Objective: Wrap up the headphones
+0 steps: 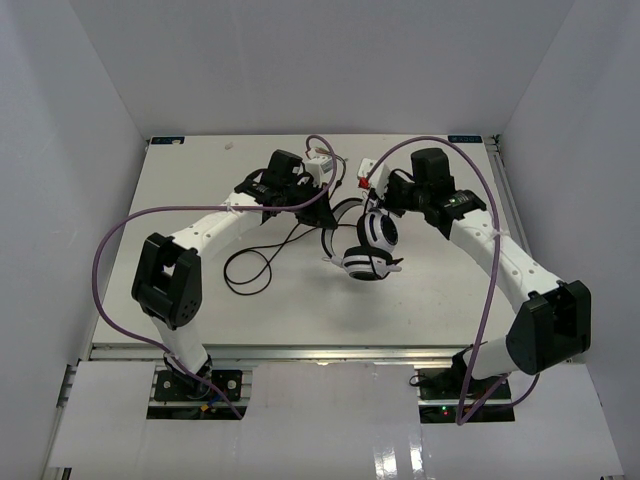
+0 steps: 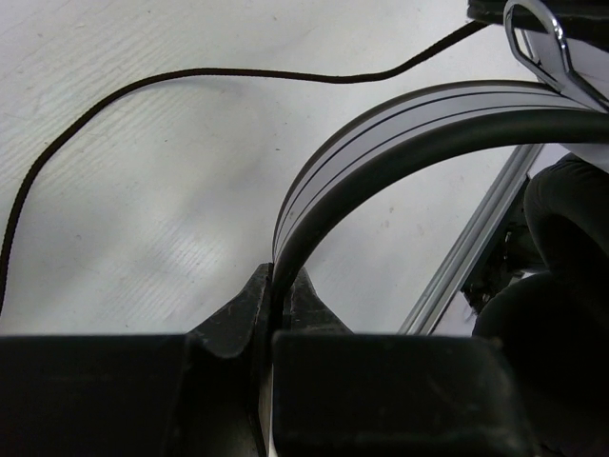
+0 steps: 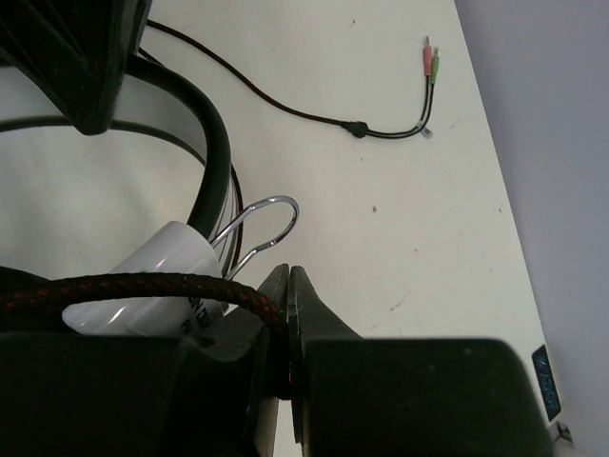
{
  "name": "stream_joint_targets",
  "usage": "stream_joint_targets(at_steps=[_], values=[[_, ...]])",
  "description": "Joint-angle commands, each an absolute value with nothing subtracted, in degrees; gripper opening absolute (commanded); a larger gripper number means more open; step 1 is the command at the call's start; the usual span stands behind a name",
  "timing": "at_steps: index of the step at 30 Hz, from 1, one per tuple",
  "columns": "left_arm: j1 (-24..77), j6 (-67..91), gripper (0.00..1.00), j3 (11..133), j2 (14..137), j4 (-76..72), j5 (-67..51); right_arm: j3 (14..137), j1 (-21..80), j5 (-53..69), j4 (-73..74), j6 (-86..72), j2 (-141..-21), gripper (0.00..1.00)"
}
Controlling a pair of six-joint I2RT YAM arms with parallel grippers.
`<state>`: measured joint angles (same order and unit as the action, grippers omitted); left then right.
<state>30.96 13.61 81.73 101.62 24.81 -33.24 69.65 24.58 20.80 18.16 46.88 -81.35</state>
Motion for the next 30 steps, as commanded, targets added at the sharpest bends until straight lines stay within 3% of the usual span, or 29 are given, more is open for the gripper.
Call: stream_joint_targets(at_steps=[1,13,30], values=[[31.11,15.03,0.0,83.41,98.43,22.41,-39.45,71.19,23.54,27.69,15.91,42.34,-82.09,0.09],[31.11,15.84,0.0,84.85,97.06,25.09,-27.89,70.41,16.44,39.81,14.08,34.32,-81.58,0.09],[31.11,26.84,0.0,93.77,105.11,29.39,-19.16,65.0,28.9,14.84,9.72,51.27,-72.82,0.08]])
